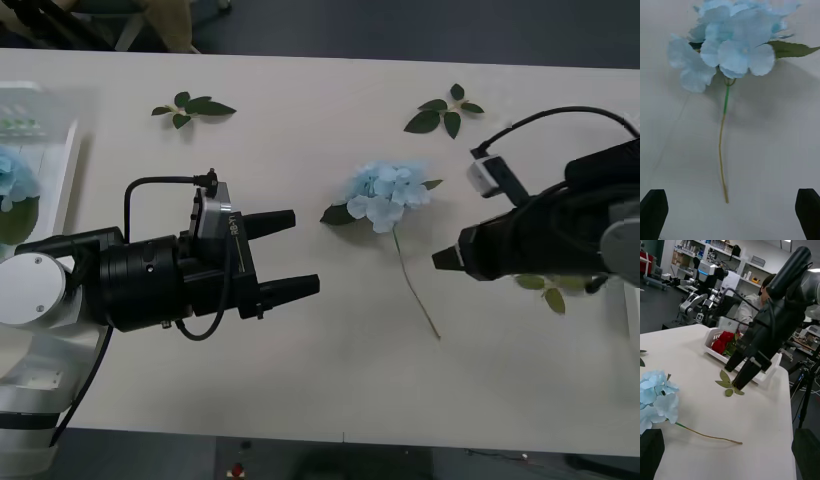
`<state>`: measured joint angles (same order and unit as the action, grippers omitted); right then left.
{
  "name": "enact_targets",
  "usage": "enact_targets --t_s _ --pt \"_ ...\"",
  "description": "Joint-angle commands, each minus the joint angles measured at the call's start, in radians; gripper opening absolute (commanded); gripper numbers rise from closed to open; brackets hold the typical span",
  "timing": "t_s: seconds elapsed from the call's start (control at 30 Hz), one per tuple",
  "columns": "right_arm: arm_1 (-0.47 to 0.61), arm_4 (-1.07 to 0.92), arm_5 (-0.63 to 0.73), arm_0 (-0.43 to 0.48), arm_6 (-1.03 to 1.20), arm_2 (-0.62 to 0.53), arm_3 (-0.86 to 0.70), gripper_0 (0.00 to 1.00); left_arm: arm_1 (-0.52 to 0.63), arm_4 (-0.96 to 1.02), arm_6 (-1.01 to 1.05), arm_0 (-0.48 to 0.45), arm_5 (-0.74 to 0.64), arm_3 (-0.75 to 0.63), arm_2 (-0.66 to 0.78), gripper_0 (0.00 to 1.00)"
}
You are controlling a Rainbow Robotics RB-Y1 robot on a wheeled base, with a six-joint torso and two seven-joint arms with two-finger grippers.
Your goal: Put the red flowers into the right box and the blue flowers into the left box
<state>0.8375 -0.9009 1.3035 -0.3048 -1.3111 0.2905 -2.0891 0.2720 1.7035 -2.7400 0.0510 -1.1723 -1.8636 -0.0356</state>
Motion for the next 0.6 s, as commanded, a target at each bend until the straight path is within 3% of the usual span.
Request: enact_targets --t_s 0.03,0.2,0.4,0.6 --pt "-0.075 0.112 -0.072 -0.114 0.092 0.121 0.093 0.99 0.006 0.012 0.035 0.023 0.002 -0.008 -0.01 1.0" --pt "-0.175 0.195 -0.121 -0.201 0.151 0.226 0.231 1.0 0.006 0.012 0.035 0.023 0.002 -0.008 -0.01 1.0" --pt "-0.287 0.24 -0.17 -0.263 0.141 0.245 0.426 0.99 0.006 0.012 0.035 0.023 0.002 -0.008 -0.01 1.0" --pt "-0.33 0.283 -0.179 -0.298 0.128 0.262 0.534 1.0 0.006 0.012 0.035 0.023 0.002 -0.008 -0.01 1.0"
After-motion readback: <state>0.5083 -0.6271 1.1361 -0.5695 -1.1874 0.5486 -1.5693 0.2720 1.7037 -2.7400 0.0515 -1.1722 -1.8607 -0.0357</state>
